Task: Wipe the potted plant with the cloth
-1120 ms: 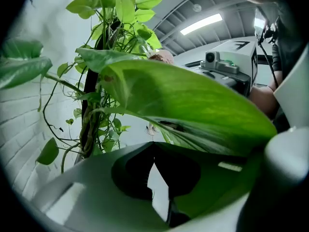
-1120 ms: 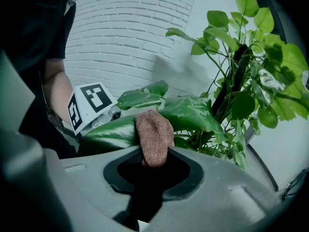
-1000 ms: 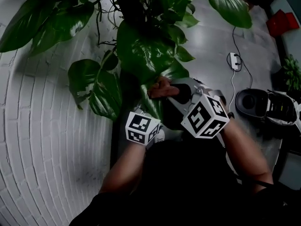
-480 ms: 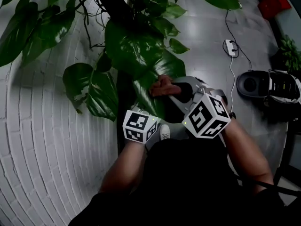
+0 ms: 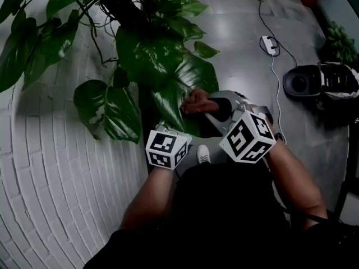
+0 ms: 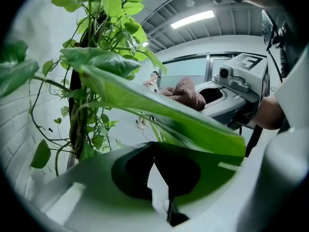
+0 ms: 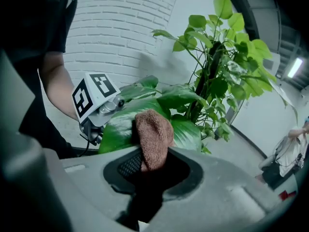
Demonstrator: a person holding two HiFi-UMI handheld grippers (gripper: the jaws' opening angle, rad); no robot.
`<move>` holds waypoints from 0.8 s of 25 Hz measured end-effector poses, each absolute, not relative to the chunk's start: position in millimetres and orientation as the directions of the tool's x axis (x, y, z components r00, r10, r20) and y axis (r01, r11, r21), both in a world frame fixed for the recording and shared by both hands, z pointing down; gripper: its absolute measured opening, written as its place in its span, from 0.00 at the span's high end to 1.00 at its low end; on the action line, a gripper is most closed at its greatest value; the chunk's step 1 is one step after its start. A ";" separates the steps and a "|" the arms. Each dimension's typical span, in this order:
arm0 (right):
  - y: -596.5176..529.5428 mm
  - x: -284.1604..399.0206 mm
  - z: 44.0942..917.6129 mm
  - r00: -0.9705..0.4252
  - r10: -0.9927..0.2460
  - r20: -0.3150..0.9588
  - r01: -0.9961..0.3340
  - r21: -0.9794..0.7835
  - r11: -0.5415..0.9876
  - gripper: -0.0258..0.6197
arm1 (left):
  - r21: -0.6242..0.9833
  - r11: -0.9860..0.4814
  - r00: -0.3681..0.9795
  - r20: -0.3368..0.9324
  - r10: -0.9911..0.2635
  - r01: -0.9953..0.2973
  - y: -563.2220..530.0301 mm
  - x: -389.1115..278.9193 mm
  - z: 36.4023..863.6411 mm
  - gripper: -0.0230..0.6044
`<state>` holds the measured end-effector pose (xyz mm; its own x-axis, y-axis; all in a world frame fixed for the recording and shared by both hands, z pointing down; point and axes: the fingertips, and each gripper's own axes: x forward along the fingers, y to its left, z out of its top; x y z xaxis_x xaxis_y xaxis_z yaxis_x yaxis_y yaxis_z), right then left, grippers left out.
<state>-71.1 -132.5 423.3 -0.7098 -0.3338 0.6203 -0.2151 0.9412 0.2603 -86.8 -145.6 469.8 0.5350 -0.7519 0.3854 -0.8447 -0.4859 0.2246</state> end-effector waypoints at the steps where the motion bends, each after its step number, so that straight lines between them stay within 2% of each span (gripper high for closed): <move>1: -130.6 -69.0 423.8 -0.707 -0.341 0.619 -0.227 0.258 0.939 0.86 | 0.223 -0.492 0.540 0.387 -0.748 -0.841 -144.7 -85.9 469.6 0.95; 20: -82.4 -35.3 438.2 -0.678 -0.419 0.604 -0.403 0.172 0.899 0.86 | 0.222 -0.587 0.623 0.387 -0.680 -0.778 -117.3 -63.1 469.3 0.95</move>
<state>-35.3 -82.4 438.2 -0.6779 -0.4190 0.6041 -0.4026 0.8991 0.1718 -63.1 -117.3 469.3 0.6234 -0.6796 0.3868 -0.7782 -0.5873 0.2224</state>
